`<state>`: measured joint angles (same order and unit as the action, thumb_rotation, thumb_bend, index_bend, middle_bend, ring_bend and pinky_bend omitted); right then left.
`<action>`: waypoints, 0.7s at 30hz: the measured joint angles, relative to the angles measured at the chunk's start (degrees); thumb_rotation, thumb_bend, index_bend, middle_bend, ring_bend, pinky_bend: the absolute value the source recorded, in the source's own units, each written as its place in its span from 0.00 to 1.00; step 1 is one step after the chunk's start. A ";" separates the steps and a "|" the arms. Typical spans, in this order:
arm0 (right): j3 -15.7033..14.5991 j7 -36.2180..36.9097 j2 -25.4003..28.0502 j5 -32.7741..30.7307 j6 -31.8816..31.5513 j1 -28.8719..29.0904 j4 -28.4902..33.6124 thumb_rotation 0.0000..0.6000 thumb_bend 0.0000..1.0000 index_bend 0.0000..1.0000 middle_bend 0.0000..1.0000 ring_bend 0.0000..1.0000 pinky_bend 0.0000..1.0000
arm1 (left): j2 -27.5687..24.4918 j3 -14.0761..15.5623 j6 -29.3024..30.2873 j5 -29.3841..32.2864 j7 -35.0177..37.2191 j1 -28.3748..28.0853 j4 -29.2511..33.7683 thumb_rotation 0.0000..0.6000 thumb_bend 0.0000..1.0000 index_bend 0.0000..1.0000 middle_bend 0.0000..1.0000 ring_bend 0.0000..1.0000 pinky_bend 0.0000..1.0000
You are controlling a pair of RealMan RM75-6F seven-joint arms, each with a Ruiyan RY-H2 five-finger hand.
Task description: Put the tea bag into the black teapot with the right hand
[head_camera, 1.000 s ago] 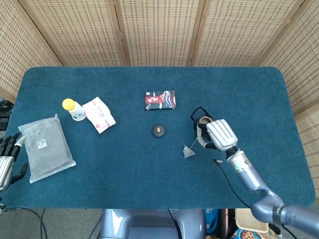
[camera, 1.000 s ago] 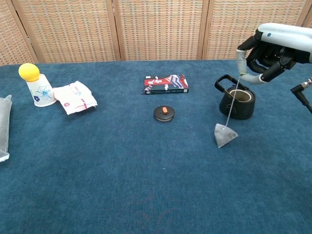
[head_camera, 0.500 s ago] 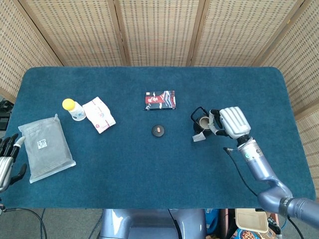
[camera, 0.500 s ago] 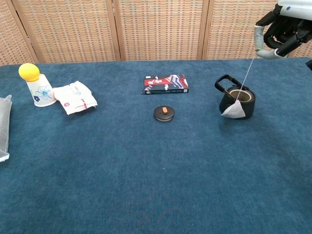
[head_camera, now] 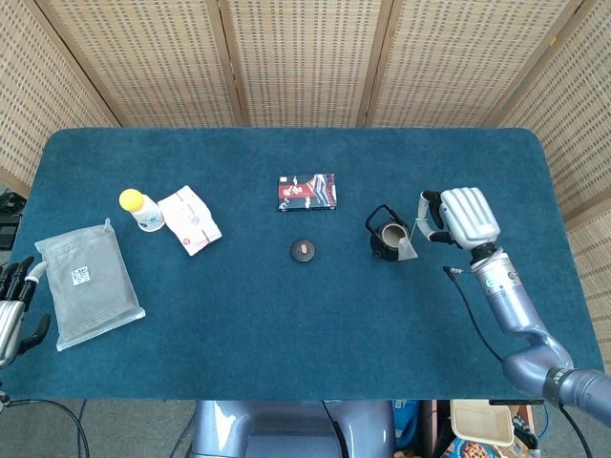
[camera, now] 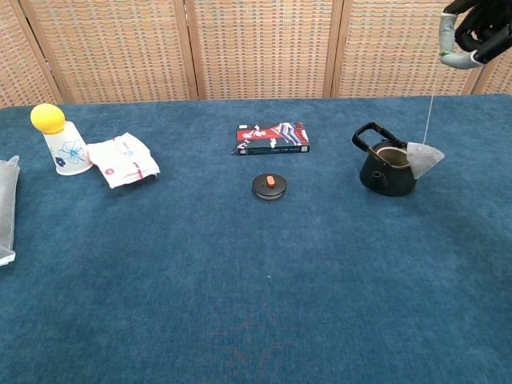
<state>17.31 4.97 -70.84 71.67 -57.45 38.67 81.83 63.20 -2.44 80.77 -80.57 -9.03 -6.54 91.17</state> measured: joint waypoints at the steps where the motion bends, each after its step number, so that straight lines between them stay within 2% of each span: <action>1: 0.08 0.06 0.08 -0.10 0.12 0.09 -0.10 1.00 0.64 0.66 0.90 0.94 0.99 | 0.00 -0.01 -0.02 0.02 -0.03 -0.01 0.01 1.00 0.44 0.00 0.00 0.00 0.00; 21: 0.40 0.46 -0.92 -2.41 3.54 2.66 -4.15 1.00 0.64 0.66 0.90 0.94 0.99 | 0.26 0.11 -0.79 0.79 -0.45 -0.07 -0.33 1.00 0.45 0.00 0.00 0.00 0.00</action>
<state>17.71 5.43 -71.76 69.26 -53.91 41.34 77.68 63.46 -2.33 79.98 -79.78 -9.48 -6.60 90.84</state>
